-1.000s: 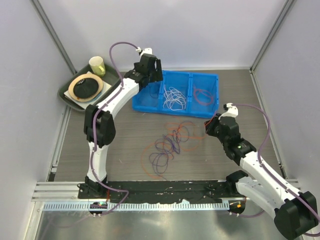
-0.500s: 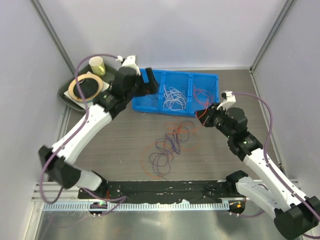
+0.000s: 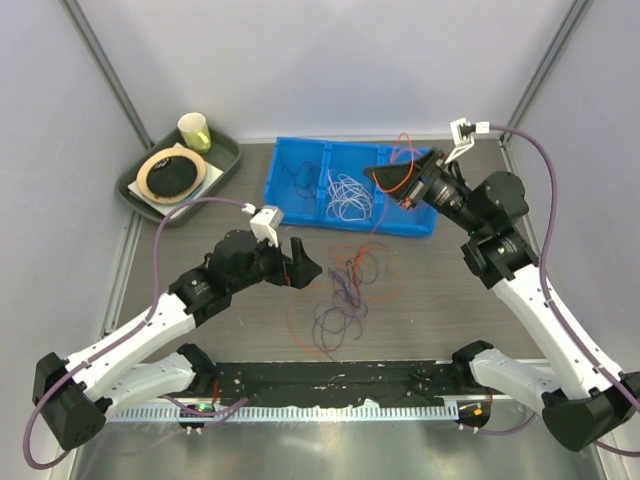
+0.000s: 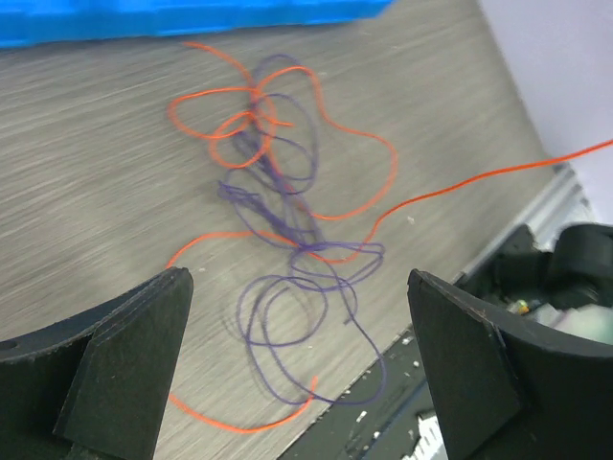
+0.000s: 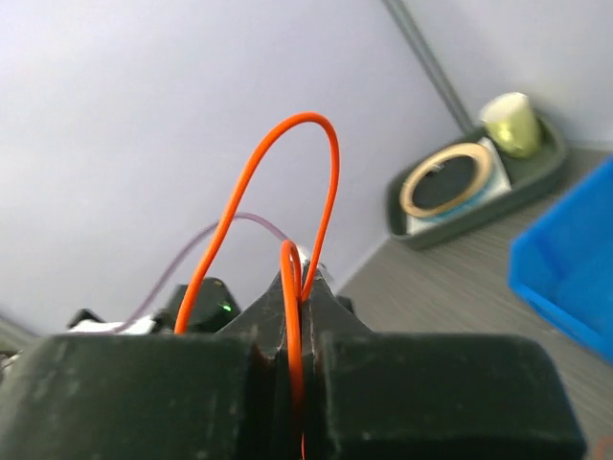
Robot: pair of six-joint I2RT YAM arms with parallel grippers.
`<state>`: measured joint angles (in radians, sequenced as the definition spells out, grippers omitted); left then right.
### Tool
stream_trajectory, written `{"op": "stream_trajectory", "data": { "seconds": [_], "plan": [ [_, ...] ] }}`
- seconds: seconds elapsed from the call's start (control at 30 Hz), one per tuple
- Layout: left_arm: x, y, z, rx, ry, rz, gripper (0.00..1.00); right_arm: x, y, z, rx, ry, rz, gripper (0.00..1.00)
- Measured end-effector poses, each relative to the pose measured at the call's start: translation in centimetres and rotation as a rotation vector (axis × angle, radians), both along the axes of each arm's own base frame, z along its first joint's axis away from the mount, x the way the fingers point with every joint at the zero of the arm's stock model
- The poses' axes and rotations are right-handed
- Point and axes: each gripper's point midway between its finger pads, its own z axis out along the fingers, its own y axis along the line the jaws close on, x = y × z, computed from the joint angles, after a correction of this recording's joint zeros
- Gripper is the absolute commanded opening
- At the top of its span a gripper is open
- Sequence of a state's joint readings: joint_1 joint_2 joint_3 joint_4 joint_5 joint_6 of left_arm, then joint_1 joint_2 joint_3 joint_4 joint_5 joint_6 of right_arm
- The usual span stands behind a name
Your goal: Untangle the cables
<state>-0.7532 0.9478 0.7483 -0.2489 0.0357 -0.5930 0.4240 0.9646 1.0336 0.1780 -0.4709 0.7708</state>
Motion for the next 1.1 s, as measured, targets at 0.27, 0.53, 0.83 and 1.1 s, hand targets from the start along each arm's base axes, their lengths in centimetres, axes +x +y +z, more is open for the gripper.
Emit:
{"op": "stream_trajectory", "data": {
  "seconds": [0.27, 0.53, 0.83, 1.1],
  "plan": [
    [-2.7, -4.8, 5.0, -0.194, -0.165, -0.232, 1.0, -2.9, 3.4, 7.9, 0.092, -0.08, 0.166, 0.01],
    [-2.1, -8.8, 4.8, -0.184, -0.2, -0.27, 0.83, -3.8, 6.4, 9.3, 0.111, -0.074, 0.215, 0.01],
    [0.0, -8.6, 6.2, -0.189, -0.247, -0.169, 0.0, -3.1, 6.6, 8.1, 0.091, -0.032, 0.181, 0.01],
    [0.9, -5.2, 8.4, -0.179, -0.238, 0.006, 0.0, -0.2, 3.8, 2.8, -0.137, 0.027, -0.066, 0.54]
  ]
}}
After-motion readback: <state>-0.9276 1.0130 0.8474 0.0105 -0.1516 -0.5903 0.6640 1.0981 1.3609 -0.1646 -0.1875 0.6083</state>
